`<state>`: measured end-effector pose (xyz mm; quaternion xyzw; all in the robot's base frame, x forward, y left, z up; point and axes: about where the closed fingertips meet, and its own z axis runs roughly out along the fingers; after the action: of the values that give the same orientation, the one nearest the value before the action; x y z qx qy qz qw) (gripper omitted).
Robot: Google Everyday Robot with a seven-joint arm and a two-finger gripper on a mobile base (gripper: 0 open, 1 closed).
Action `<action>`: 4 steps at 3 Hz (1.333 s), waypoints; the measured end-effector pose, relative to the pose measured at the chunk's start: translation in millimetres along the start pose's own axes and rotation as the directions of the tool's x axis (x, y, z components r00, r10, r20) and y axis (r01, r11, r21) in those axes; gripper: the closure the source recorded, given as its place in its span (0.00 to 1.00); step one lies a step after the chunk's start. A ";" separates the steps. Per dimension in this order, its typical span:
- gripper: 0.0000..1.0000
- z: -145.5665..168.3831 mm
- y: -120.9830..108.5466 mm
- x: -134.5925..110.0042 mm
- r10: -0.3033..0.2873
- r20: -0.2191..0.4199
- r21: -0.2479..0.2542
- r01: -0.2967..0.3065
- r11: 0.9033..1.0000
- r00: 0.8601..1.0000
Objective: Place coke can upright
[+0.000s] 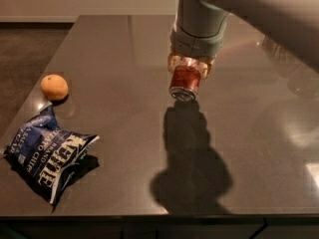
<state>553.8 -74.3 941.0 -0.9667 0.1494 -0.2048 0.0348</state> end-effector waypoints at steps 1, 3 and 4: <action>1.00 -0.1 0.0 0.0 0.000 0.000 0.000 0.000 1.000 1.000; 1.00 -14.0 -5.5 21.5 -0.166 -0.089 0.130 0.176 0.976 0.982; 1.00 -16.4 -5.4 30.9 -0.261 -0.147 0.210 0.288 0.934 0.954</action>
Offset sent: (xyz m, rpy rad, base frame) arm 0.0152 0.0022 0.0246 -0.0054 -0.1252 0.2302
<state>575.6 -78.5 968.7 -0.9539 -0.0099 -0.2798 0.1081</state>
